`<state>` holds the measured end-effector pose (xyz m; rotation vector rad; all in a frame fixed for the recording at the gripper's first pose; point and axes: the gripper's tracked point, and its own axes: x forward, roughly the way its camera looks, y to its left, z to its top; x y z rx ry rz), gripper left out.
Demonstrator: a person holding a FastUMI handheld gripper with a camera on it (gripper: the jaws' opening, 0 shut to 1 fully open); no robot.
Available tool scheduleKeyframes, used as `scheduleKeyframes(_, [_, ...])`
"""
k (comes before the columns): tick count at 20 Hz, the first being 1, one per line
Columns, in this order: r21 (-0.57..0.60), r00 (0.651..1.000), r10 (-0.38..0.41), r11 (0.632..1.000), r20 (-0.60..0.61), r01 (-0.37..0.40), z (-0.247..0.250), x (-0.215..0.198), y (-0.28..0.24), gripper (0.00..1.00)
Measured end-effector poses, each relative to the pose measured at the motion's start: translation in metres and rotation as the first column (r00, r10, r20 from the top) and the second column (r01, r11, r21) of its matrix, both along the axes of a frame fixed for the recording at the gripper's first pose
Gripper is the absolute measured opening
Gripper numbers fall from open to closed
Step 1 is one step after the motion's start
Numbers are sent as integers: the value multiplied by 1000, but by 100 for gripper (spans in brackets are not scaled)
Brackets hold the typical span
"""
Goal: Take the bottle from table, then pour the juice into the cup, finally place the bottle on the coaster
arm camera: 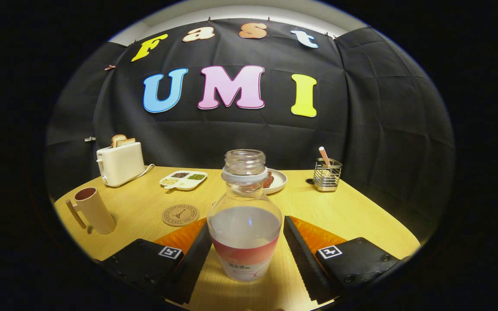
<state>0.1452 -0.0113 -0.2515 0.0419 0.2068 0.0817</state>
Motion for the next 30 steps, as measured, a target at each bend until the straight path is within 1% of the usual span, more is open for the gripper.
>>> scheduleKeyframes(2, [5,1000,8,1000,-9,-8,-4,2,3,98])
scheduleKeyframes(4, [-1,1000,16,1000,-16,-16,-7,3,6,95])
scheduleKeyframes(6, [-16,1000,14,1000,-10,-14,-6,3,2,87])
scheduleKeyframes(7, [-18,1000,17,1000,-8,-17,-5,2,2,81])
scheduleKeyframes(9, [-24,1000,24,999,-6,-24,-5,1,4,80])
scheduleKeyframes(12, [-58,998,58,997,-1,-58,-3,2,11,78])
scheduleKeyframes(15, [-104,995,99,990,16,-97,11,2,21,77])
scheduleKeyframes(17, [-134,991,135,982,7,-133,21,1,31,77])
scheduleKeyframes(20, [-153,985,175,973,6,-172,47,3,48,77])
scheduleKeyframes(24, [-240,974,227,946,20,-216,82,5,81,77])
scheduleKeyframes(27, [-293,962,273,921,23,-255,98,0,112,77])
scheduleKeyframes(28, [-315,955,297,908,19,-276,100,-2,124,77])
scheduleKeyframes(30, [-382,939,344,870,13,-313,102,-5,144,77])
